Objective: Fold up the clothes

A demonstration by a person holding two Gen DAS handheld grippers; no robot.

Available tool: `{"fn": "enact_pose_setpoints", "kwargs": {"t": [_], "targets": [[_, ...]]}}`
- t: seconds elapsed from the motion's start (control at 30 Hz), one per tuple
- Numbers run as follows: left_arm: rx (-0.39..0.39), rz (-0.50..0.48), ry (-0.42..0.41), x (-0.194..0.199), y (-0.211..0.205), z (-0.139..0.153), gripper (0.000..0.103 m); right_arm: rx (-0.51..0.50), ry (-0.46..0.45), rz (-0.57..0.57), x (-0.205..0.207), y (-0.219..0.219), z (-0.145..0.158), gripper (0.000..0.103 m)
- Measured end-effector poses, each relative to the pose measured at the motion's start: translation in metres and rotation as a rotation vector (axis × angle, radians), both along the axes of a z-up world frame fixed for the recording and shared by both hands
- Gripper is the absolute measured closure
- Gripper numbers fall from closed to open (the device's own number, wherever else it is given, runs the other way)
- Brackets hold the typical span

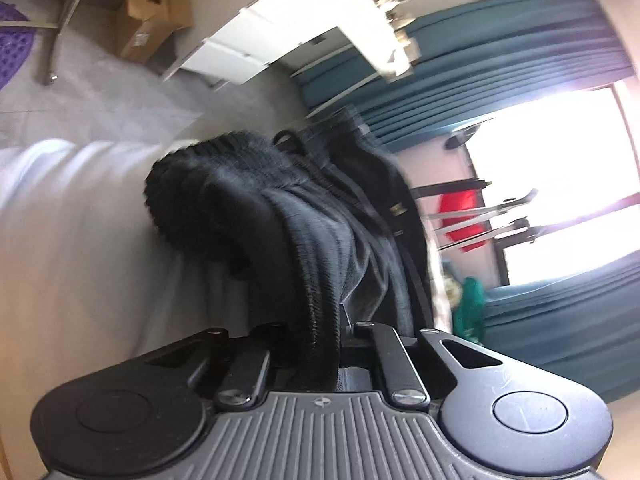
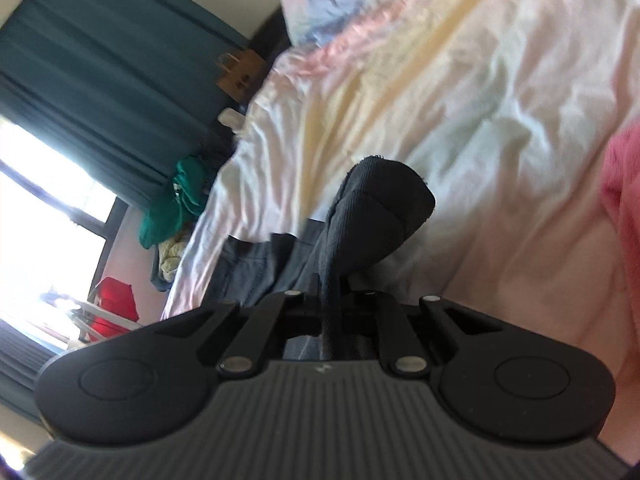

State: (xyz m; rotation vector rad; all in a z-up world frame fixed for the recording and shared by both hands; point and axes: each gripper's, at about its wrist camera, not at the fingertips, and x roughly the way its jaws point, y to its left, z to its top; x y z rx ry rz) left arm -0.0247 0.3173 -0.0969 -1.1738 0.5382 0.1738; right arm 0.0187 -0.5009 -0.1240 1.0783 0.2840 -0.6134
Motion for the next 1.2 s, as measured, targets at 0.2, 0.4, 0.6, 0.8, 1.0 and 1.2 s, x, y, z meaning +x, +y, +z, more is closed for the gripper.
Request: {"fn": "enact_pose_setpoints", "kwargs": {"t": [0.2,0.4,0.6,0.8,1.0,1.2], "targets": [[0.023,0.018,-0.046,-0.004,-0.001,0.014,0.094,-0.102,0.013,0.037,-0.012,0.009,0.02,0.094],[0.046,0.037,-0.093,-0.009,-0.002,0.029,0.095,-0.112,0.027,0.043,-0.018,0.01,0.023,0.094],[0.054,0.043,-0.116,0.004,0.002,0.044,0.095,-0.185,0.045,0.085,0.006,0.012,0.045,0.094],[0.065,0.031,-0.118,0.068,0.007,0.081,0.095,-0.252,0.066,0.12,0.067,0.006,0.074,0.094],[0.172,0.009,-0.137,0.189,-0.019,0.132,0.094,-0.409,0.148,0.123,0.166,0.005,0.101,0.095],[0.232,-0.03,-0.098,0.339,-0.044,0.129,0.093,-0.476,0.243,0.103,0.28,-0.008,0.081,0.095]]}}
